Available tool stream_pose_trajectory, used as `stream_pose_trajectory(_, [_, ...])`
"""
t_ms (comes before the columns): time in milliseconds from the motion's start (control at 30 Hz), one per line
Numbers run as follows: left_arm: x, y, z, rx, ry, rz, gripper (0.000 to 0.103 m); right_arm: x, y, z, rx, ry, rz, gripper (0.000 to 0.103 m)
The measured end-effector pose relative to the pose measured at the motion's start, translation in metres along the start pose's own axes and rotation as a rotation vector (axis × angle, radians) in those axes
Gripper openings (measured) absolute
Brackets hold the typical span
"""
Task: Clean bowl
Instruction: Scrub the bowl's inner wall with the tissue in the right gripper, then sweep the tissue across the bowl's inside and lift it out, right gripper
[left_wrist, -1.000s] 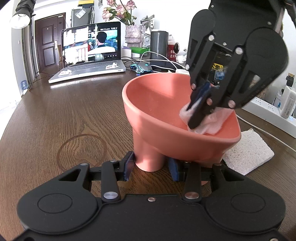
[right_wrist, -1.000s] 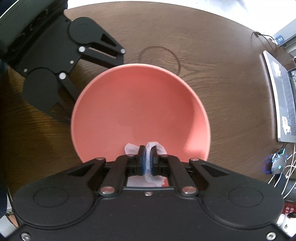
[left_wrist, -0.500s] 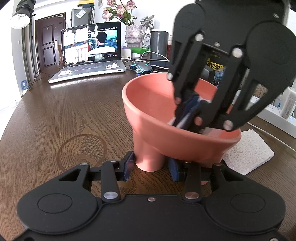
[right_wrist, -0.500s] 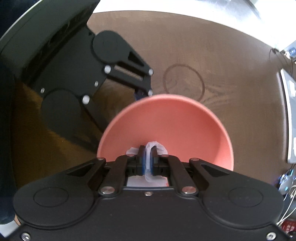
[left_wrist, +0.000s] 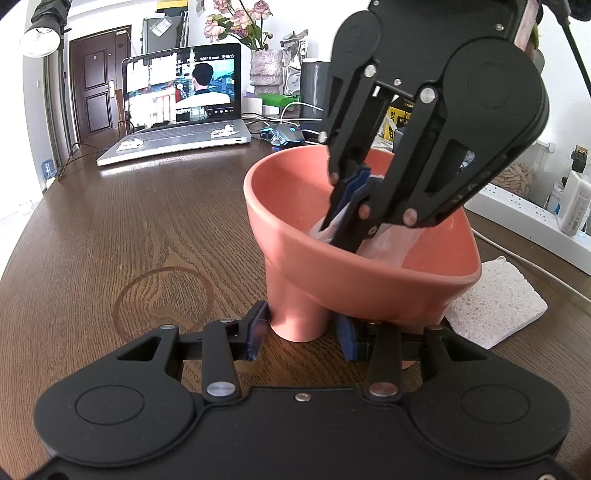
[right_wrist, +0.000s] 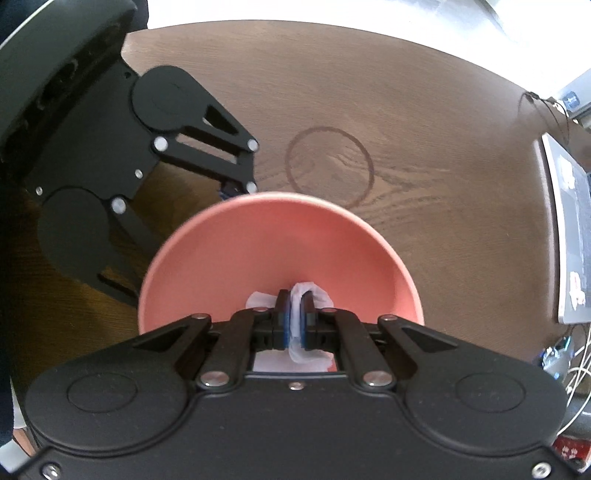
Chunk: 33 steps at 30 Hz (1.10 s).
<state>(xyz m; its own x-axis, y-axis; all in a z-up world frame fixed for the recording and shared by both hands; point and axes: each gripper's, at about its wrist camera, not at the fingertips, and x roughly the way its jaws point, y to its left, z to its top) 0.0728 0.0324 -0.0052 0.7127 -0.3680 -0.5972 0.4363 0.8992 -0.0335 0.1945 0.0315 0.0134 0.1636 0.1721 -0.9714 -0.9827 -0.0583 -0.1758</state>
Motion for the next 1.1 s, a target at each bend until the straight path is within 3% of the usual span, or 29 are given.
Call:
stream_pose_trajectory(300, [0.0, 0.0, 0.0, 0.0, 0.0, 0.0, 0.04, -0.003, 0.003, -0.021, 0.035, 0.022, 0.011, 0.004])
stream_pose_trajectory(700, [0.0, 0.0, -0.001, 0.001, 0.0, 0.001, 0.04, 0.004, 0.023, -0.009, 0.003, -0.02, 0.027, 0.004])
stream_pose_trajectory(1100, [-0.001, -0.001, -0.001, 0.002, 0.0, 0.002, 0.04, 0.009, 0.002, 0.002, -0.02, -0.053, -0.08, 0.004])
